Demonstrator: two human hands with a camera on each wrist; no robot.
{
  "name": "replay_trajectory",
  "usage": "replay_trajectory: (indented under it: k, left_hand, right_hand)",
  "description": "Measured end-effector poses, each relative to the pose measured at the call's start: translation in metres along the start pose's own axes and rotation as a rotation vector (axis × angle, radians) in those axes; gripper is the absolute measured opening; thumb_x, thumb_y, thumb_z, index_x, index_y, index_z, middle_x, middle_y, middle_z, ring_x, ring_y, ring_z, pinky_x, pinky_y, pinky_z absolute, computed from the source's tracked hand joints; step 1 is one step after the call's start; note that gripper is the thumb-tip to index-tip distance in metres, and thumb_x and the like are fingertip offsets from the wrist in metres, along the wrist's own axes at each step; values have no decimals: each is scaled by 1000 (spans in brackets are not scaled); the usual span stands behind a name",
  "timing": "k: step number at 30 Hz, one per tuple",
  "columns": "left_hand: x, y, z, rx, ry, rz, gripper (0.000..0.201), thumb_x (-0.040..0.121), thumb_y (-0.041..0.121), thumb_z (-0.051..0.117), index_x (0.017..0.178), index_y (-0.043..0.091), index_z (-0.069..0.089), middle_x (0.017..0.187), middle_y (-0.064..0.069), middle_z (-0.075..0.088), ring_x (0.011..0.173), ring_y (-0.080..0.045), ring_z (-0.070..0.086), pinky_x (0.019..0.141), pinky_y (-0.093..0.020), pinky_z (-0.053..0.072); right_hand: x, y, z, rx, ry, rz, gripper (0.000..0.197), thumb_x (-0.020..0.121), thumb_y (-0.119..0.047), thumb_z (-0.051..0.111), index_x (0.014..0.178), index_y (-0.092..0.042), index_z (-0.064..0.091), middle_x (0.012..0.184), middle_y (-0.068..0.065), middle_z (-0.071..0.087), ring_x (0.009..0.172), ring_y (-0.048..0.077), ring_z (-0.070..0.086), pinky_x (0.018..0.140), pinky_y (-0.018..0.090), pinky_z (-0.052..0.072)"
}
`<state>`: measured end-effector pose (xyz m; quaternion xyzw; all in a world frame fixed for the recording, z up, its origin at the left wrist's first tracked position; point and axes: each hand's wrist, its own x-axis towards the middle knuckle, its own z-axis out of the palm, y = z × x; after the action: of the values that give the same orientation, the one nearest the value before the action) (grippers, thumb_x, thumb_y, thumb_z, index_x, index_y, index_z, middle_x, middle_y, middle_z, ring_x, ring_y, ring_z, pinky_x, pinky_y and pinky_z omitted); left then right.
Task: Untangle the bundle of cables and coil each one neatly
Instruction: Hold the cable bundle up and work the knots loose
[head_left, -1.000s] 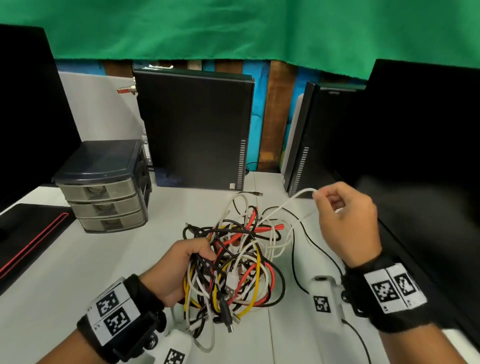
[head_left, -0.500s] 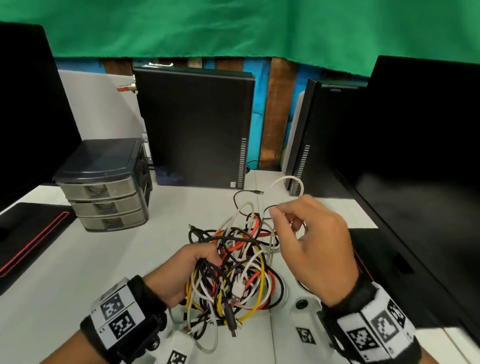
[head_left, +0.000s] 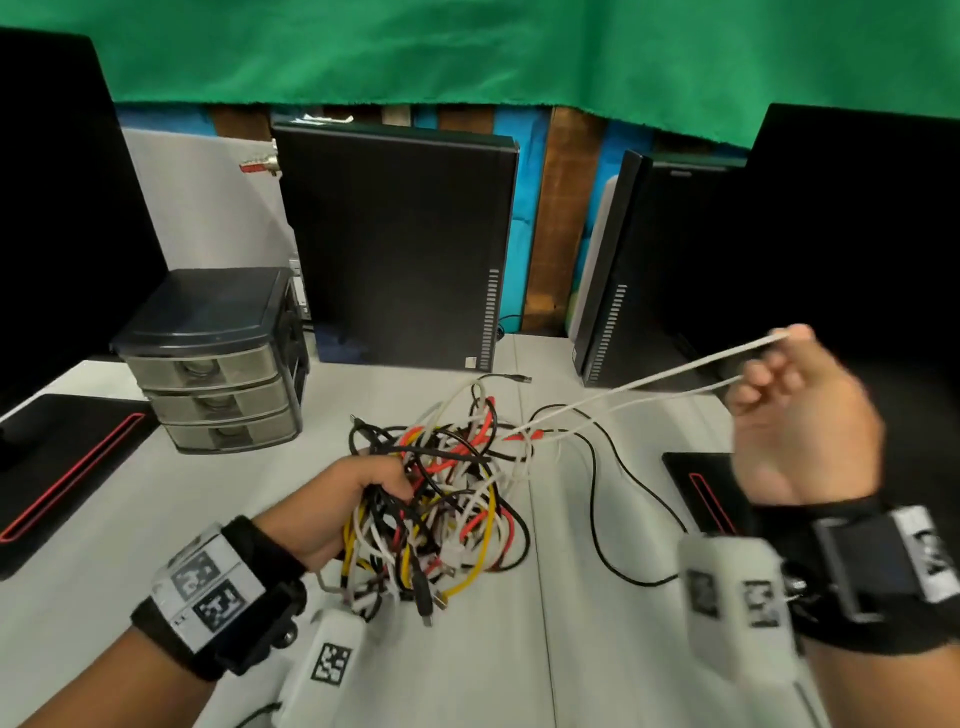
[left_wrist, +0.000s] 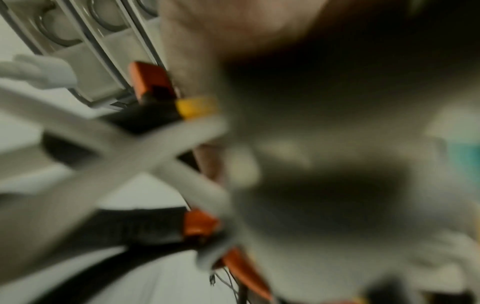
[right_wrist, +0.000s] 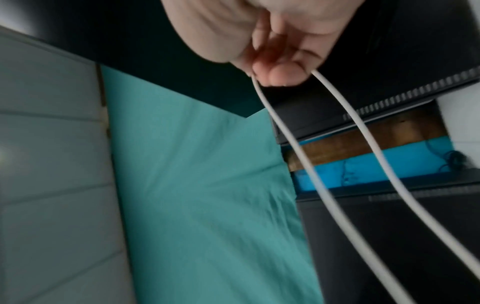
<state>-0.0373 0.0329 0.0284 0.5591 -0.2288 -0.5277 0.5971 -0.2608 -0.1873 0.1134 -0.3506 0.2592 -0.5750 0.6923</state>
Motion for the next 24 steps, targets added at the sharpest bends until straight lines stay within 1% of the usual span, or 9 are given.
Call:
replay_trajectory:
  k: [2, 5, 9, 10, 13, 16, 19, 22, 24]
  left_hand:
    - [0, 7, -8, -27, 52, 20, 60, 41, 11, 65, 97, -9, 73, 96, -29, 69, 68, -34, 69, 62, -35, 58]
    - [1, 14, -15, -23, 96, 45, 66, 47, 11, 62, 109, -12, 67, 106, -34, 67, 74, -35, 68, 67, -37, 59]
    - [-2, 15, -11, 117, 120, 73, 59, 39, 22, 69, 91, -7, 74, 98, -32, 70, 64, -30, 70, 59, -31, 58]
    - [-3, 15, -7, 139, 112, 89, 55, 40, 22, 70, 88, -4, 76, 97, -32, 71, 65, -30, 71, 60, -32, 59]
    - [-7, 15, 5, 141, 73, 146, 35, 51, 11, 64, 81, 4, 80, 89, -24, 74, 67, -27, 72, 58, -29, 60]
    - [-9, 12, 14, 193, 49, 229, 39, 43, 19, 68, 80, 10, 80, 82, -14, 75, 69, -23, 71, 62, -28, 58]
    - [-10, 10, 17, 238, 40, 258, 45, 47, 19, 68, 89, 9, 77, 89, -16, 76, 78, -26, 72, 74, -36, 57]
    - [-9, 9, 15, 253, 28, 246, 54, 46, 23, 69, 96, 4, 74, 95, -27, 73, 81, -32, 71, 77, -40, 55]
    - [-8, 9, 11, 269, 26, 224, 59, 46, 25, 70, 99, -1, 71, 99, -33, 69, 81, -35, 69, 78, -43, 54]
  right_hand:
    - [16, -9, -13, 21, 54, 95, 20, 100, -17, 52, 80, -22, 55, 61, -11, 45, 52, 3, 43, 45, 15, 36]
    - [15, 3, -19, -187, 11, 175, 17, 97, -24, 58, 81, -24, 54, 58, -10, 42, 50, 5, 38, 43, 16, 35]
    - [-20, 26, 7, -382, -362, 374, 25, 94, -36, 60, 77, -18, 58, 57, -5, 36, 52, 10, 36, 50, 22, 35]
    - [-30, 33, 12, -469, -429, 376, 25, 93, -36, 61, 79, -15, 63, 57, -5, 39, 52, 11, 38, 50, 23, 37]
    - [-58, 61, 18, -693, -526, 264, 21, 92, -30, 67, 88, -10, 74, 60, -2, 51, 53, 13, 44, 50, 26, 41]
    - [-74, 77, 19, -705, -612, 290, 22, 96, -29, 64, 79, -20, 75, 64, 0, 58, 53, 13, 48, 49, 25, 41]
    - [-76, 81, 18, -682, -642, 332, 36, 100, -19, 57, 66, -23, 68, 63, 0, 58, 53, 13, 47, 48, 25, 39]
    - [-73, 78, 17, -665, -618, 304, 27, 97, -11, 58, 72, -16, 67, 62, 0, 54, 52, 11, 44, 47, 22, 36]
    - [-61, 70, 18, -584, -512, 266, 23, 95, -10, 58, 75, -14, 67, 60, -2, 51, 51, 9, 43, 47, 21, 37]
